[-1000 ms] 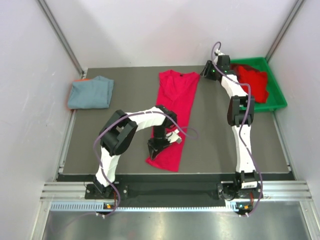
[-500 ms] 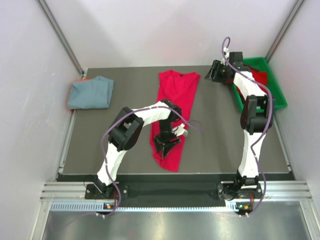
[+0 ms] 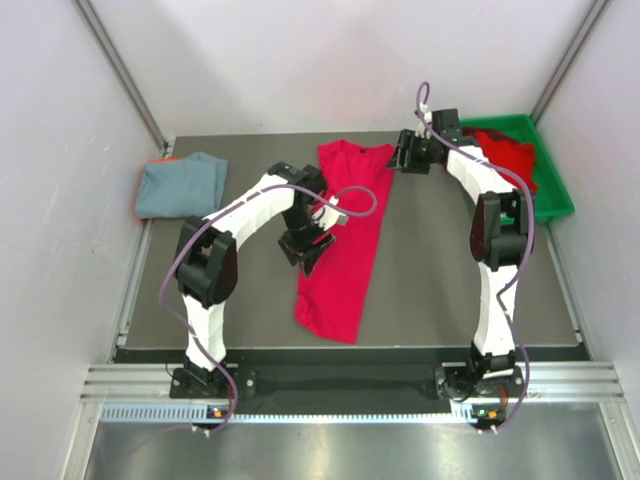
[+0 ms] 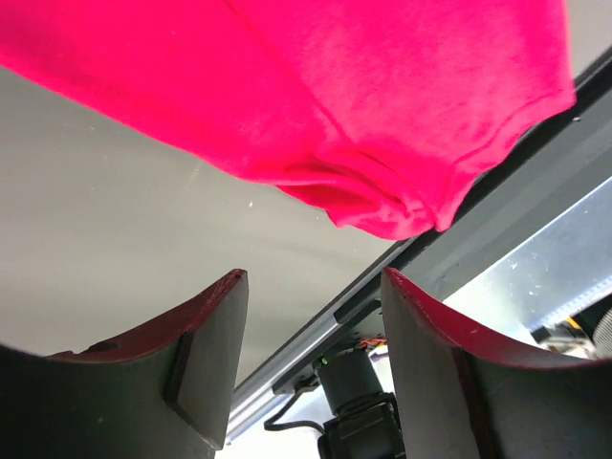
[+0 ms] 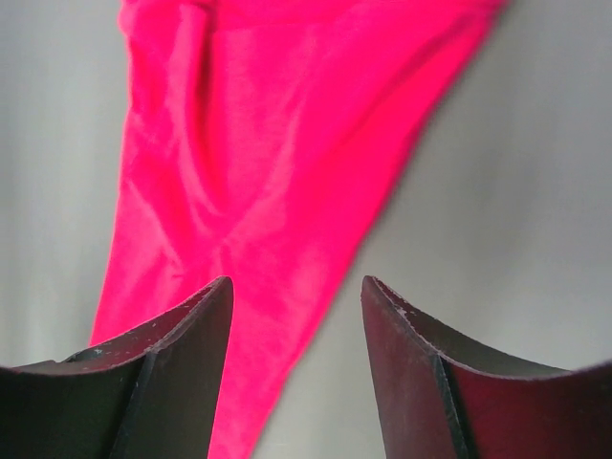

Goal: Fold and stack the t-shirts
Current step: Fold the tshirt

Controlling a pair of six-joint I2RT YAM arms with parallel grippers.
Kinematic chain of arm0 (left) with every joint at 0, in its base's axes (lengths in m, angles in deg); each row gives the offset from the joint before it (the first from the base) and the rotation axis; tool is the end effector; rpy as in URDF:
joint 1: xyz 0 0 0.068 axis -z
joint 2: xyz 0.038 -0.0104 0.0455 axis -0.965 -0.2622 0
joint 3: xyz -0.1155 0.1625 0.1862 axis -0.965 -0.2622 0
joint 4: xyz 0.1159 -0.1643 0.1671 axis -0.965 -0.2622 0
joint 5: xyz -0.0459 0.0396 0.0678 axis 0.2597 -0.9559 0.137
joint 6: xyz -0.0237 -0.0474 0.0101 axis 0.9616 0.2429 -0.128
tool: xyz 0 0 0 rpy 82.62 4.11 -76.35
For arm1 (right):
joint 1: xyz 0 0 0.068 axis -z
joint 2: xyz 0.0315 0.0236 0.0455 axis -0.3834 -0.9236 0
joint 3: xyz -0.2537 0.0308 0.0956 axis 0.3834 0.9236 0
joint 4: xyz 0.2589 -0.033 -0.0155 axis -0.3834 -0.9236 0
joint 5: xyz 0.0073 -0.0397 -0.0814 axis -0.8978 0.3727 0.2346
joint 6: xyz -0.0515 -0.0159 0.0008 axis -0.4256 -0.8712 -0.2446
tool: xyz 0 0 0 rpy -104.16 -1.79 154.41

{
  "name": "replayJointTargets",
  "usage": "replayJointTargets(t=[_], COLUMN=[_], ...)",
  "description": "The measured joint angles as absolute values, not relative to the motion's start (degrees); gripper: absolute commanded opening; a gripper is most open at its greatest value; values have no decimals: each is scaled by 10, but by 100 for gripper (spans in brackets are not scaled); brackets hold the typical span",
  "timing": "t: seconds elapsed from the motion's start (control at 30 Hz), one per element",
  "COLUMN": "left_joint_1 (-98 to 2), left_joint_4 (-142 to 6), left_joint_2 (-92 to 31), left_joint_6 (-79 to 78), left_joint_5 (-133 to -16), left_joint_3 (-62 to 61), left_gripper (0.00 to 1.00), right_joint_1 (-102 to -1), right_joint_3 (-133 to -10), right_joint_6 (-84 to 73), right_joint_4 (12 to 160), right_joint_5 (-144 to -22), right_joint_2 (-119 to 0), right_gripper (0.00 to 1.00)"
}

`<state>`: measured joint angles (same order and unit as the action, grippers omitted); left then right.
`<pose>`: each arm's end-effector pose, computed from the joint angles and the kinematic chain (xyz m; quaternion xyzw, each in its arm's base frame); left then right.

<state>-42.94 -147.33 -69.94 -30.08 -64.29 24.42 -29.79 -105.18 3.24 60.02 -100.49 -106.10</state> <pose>0.3108 -0.2064 0.2280 -0.4095 -0.8974 0.1523 0.0617 0.5014 0.0789 0.2295 -0.0198 0.9038 0.2703 0.3311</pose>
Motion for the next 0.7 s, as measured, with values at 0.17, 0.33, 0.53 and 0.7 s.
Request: replayJointTargets(t=[0.17, 0.33, 0.53, 0.7], left_joint_1=[-420, -413, -413, -413], left_joint_4=[-1476, -1471, -1472, -1472], left_joint_2=[-699, -722, -749, -798], left_joint_6=[-301, -301, -303, -303], left_joint_5=[-641, -630, -600, -582], left_joint_3=[267, 298, 299, 308], left_gripper=[61, 61, 61, 60], right_joint_1=[-329, -344, -342, -340], right_joint_3=[-1061, -1077, -1104, -1155], right_joint_6=[32, 36, 51, 64], right_joint_4=[605, 615, 619, 618], right_joint_5=[-1011, -1020, -1030, -1026], right_joint_2=[-1075, -1125, -1173, -1205], right_gripper=[57, 58, 58, 59])
